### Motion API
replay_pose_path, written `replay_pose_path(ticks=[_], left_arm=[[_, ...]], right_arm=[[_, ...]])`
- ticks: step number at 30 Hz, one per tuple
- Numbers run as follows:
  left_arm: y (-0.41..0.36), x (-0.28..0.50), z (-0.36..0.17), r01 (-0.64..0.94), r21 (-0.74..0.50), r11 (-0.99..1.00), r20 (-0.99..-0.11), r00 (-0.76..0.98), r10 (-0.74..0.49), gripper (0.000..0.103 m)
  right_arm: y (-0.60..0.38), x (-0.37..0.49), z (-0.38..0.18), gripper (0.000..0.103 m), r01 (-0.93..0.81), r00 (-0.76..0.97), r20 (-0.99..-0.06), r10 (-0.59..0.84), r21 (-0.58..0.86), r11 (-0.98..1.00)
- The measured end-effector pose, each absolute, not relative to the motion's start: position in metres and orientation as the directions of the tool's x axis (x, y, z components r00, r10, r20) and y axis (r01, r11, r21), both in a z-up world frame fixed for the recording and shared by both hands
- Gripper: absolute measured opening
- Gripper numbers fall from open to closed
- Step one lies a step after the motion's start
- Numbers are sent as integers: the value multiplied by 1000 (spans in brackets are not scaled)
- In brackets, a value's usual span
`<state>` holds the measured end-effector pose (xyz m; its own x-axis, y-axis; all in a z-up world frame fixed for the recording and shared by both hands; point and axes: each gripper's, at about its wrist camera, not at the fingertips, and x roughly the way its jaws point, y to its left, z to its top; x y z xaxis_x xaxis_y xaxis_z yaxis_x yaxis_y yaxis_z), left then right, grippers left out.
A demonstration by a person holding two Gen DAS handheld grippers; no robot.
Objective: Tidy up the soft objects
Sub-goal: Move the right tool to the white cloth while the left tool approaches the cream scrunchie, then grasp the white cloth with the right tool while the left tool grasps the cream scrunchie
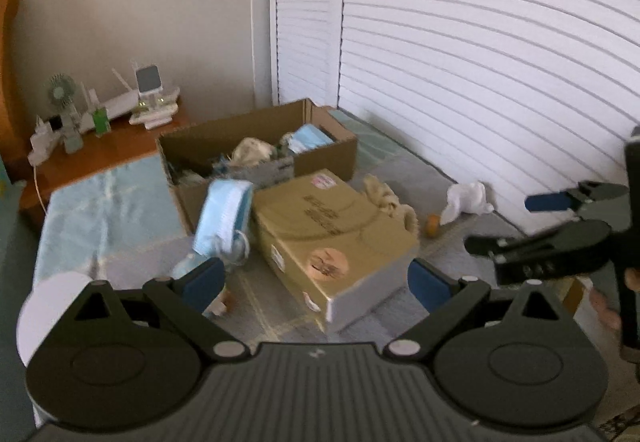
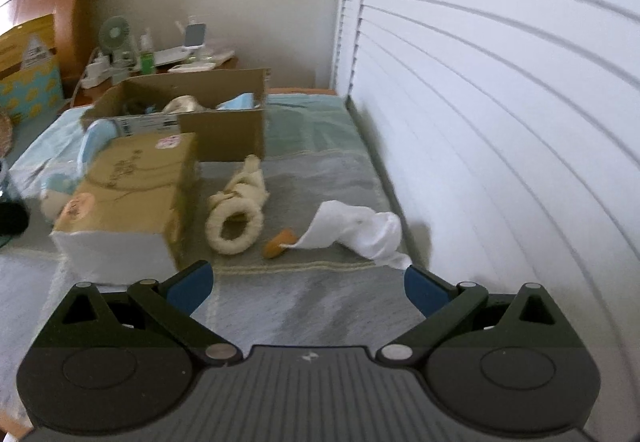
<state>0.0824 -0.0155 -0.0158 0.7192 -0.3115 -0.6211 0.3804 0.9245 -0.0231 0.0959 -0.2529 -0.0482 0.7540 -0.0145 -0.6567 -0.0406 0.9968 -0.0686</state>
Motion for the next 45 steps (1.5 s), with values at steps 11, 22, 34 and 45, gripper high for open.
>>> replay_pose_path(ticks=[11, 22, 34, 45], left_arm=[[-18, 93, -22, 392, -23, 920, -619, 717, -321, 98], [-19, 107, -26, 415, -40, 909, -617, 705, -349, 98], [-25, 114, -32, 436, -47, 899, -630, 685, -366, 98], [-47, 112, -24, 543, 48, 839, -651, 653, -386, 97]], right_arm=[[-255, 124, -58, 101, 64, 769, -632, -98, -77, 995], [-259, 158, -73, 84, 150, 738, -653, -167, -81, 985], [-263, 172, -85, 57, 172, 727, -655, -205, -115, 978], [-264, 156, -74, 53, 138, 747, -642, -170, -99, 985]])
